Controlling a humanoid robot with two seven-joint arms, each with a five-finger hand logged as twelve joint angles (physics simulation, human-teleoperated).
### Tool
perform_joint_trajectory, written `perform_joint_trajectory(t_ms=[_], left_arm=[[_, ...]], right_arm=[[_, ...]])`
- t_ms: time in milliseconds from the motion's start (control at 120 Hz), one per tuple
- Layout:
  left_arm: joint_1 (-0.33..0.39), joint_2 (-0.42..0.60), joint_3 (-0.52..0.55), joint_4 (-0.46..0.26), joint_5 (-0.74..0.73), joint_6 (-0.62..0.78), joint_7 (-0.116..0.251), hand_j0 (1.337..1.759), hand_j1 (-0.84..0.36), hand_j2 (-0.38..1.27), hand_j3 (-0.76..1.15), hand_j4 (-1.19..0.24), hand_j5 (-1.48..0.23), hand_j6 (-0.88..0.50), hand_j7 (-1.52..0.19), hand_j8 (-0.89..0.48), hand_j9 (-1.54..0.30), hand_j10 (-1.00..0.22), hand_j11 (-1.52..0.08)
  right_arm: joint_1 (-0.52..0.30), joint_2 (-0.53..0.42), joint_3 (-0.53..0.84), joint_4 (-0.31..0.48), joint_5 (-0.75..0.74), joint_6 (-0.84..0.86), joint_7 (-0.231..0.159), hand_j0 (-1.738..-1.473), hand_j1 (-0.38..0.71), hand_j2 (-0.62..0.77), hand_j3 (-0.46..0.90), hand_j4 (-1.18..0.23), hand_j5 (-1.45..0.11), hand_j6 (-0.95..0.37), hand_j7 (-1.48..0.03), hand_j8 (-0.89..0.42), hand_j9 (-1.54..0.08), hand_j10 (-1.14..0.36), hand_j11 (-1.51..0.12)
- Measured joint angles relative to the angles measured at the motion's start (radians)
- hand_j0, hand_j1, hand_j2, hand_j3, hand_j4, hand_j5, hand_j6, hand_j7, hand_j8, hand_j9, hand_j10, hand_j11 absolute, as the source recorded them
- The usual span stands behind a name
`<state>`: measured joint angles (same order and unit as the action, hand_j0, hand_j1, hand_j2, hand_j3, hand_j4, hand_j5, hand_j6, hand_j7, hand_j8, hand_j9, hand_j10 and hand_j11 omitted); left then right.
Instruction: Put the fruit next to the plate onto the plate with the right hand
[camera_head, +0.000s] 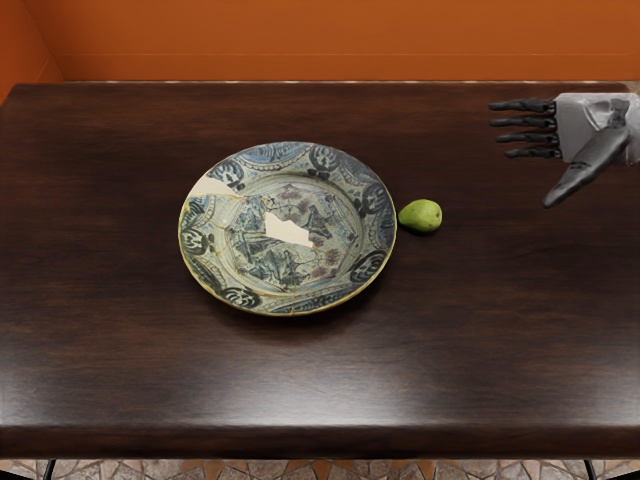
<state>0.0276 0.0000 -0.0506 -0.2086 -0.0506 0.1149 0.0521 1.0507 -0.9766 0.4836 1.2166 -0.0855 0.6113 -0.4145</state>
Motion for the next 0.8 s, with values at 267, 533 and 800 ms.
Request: perform_joint_trajectory(t_ms=[267, 533, 800], left_arm=[[0.000, 0.000, 0.000, 0.000, 0.000, 0.000, 0.000, 1.658, 0.35, 0.00, 0.00, 0.00, 0.00, 0.00, 0.00, 0.00, 0.00, 0.00, 0.00], [0.000, 0.000, 0.000, 0.000, 0.000, 0.000, 0.000, 1.658, 0.35, 0.00, 0.00, 0.00, 0.00, 0.00, 0.00, 0.00, 0.00, 0.00, 0.00], [0.000, 0.000, 0.000, 0.000, 0.000, 0.000, 0.000, 1.658, 0.35, 0.00, 0.00, 0.00, 0.00, 0.00, 0.00, 0.00, 0.00, 0.00, 0.00]], right_arm=[[0.000, 0.087, 0.099, 0.022, -0.285, 0.000, -0.062, -1.658, -0.31, -0.01, 0.00, -0.03, -0.04, -0.03, -0.04, -0.03, -0.04, -0.03, -0.04], [-0.223, 0.199, 0.300, 0.208, -0.913, -0.080, 0.047, -1.658, -0.30, -0.01, 0.00, -0.04, -0.05, -0.04, -0.05, -0.04, -0.05, -0.04, -0.05], [-0.357, 0.256, 0.281, 0.215, -1.070, -0.325, 0.194, -1.658, -0.28, -0.01, 0.00, -0.07, -0.08, -0.07, -0.08, -0.07, -0.08, -0.06, -0.08]])
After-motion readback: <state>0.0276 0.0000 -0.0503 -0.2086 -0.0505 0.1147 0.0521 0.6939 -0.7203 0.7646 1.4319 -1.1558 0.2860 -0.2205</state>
